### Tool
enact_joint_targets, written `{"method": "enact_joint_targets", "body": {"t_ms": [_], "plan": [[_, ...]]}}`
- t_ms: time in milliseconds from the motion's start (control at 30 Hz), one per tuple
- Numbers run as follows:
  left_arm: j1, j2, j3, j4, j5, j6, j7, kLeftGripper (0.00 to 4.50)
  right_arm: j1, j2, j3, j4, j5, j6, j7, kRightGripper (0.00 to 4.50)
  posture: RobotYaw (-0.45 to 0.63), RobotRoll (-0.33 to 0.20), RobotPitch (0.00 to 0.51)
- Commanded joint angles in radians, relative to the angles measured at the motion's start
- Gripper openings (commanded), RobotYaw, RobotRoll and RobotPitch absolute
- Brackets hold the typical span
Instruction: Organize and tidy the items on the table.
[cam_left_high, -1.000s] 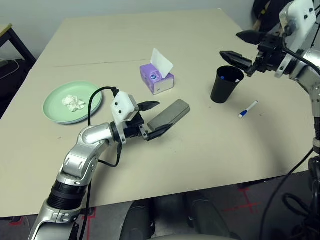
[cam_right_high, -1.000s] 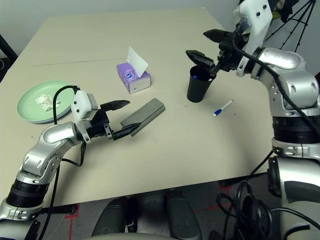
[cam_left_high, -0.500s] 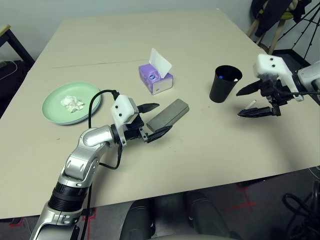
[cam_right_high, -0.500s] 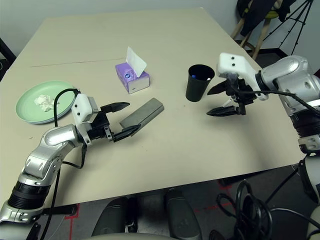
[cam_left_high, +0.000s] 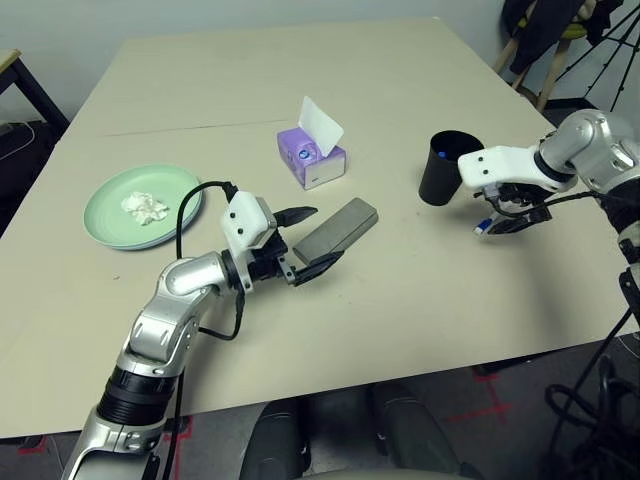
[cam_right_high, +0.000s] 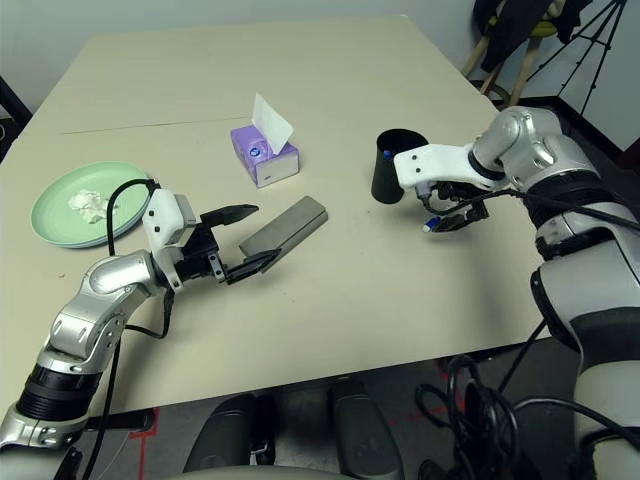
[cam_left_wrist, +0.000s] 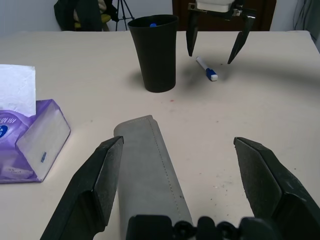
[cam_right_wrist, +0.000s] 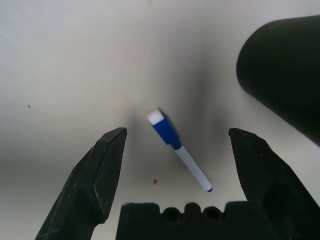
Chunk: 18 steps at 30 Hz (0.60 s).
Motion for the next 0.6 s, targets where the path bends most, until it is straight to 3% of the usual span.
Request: {"method": "enact_joint_targets", "body": {"t_ms": [33, 600], "plan": [[0.024, 0.008, -0.001, -0.035, 0.001, 0.022, 0.01, 4.5, -0.021, 0.008, 0.022, 0.054, -0.051, -0.072, -0.004, 4.48, 0.01, 0.0, 0.142], [0.06, 0.017, 0.01, -0.142, -0.024, 0.114, 0.052, 4.5, -0.048, 0.056, 0.041, 0.15, -0.159, -0.22, -0.032, 4.48, 0.05, 0.0, 0.198]]}}
